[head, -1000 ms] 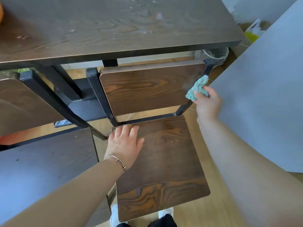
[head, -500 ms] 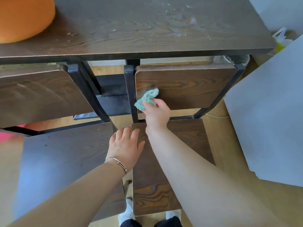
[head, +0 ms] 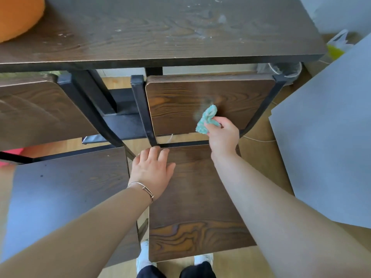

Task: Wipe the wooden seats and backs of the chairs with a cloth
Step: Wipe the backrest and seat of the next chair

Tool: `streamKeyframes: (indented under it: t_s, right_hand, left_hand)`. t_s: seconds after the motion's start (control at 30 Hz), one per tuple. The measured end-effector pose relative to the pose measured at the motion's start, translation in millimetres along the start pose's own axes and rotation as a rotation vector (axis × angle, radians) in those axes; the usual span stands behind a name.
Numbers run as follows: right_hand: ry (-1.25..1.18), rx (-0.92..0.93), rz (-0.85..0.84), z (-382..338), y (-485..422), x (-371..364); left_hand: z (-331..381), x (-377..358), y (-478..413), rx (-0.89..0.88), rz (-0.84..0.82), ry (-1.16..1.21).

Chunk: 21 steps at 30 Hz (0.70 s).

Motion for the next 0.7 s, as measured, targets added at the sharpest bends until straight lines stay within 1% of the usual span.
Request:
streamKeyframes:
  t_s: [0.07, 0.17, 0.23, 0.3, 0.37, 0.43, 0.53, 0.7]
  right_hand:
    - [0.046, -0.02, 0.086, 6.8, -28.4, 39.1]
    - [0.111, 0.002, 0.192, 13.9, -64.5, 91.1]
    - [0.144, 0.028, 0.222, 17.5, -76.5, 106.0]
    - [0.146, 0.039, 0.237, 21.0, -76.7, 104.4]
    - [0.127, 0.016, 0.251, 27.0, -70.1, 93.0]
    - [0.11, -0.022, 0.22, 34.4, -56.7, 72.0]
    - [0.083, -0.047, 0.142, 42.1, -28.3, 29.9]
    - [0.063, 0.008, -0.031, 35.9, 27.6, -50.1]
  left_hand:
    - [13.5, -2.7, -5.8, -0.008, 0.0, 0.005]
    - [27.9, -6.2, -13.5, -0.013, -0.002, 0.004]
    - [31.5, -9.2, -16.3, -0.006, -0.007, 0.008]
    - [28.9, -11.3, -16.5, 0.004, -0.009, 0.006]
    - [22.6, -13.3, -14.7, 0.019, -0.012, 0.0]
    - [12.6, -13.6, -12.1, 0.04, -0.013, -0.002]
    - [-6.0, -12.4, -7.4, 0.079, -0.002, 0.008]
    - [-41.4, -15.0, 7.9, 0.157, 0.004, 0.006]
Point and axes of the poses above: each hand's wrist, its own y-axis away from the middle knuckle, its own x-axis out of the back of the hand, z = x × y, the point moved 6 cm from there along -y, towards the middle knuckle, and after that the axes turned 6 degrees about z, right-handed, at the moved point
